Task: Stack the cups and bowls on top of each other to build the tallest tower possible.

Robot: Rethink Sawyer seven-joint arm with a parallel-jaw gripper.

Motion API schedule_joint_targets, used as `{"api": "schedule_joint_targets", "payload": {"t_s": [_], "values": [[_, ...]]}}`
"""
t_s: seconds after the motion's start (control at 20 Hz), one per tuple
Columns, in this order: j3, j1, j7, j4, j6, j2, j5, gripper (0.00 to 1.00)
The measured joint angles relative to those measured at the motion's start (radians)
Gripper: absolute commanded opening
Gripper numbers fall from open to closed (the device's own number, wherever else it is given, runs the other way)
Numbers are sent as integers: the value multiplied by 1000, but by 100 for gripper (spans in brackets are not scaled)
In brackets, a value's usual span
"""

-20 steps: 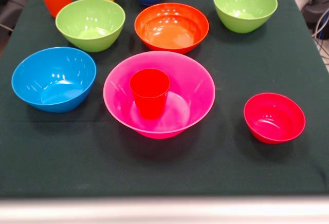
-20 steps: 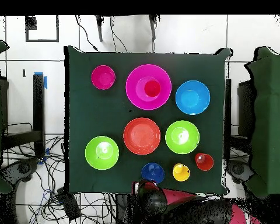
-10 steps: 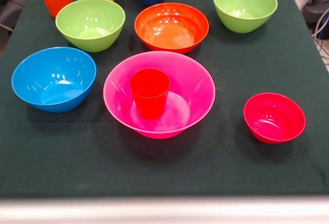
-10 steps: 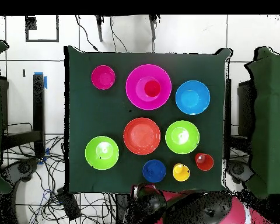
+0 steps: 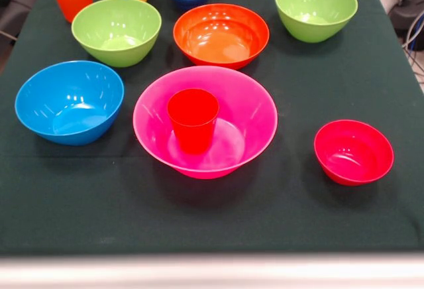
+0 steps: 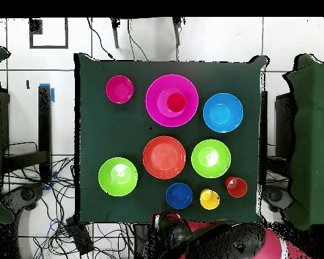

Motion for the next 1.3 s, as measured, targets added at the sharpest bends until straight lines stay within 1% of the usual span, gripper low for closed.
{"api": "schedule_joint_targets", "payload": {"t_s": [0.85,0.9,1.3], "values": [[0,9,0,0,0,-20,0,0],[0,10,0,0,0,-21,0,100],[0,13,0,0,0,-30,0,100]]}}
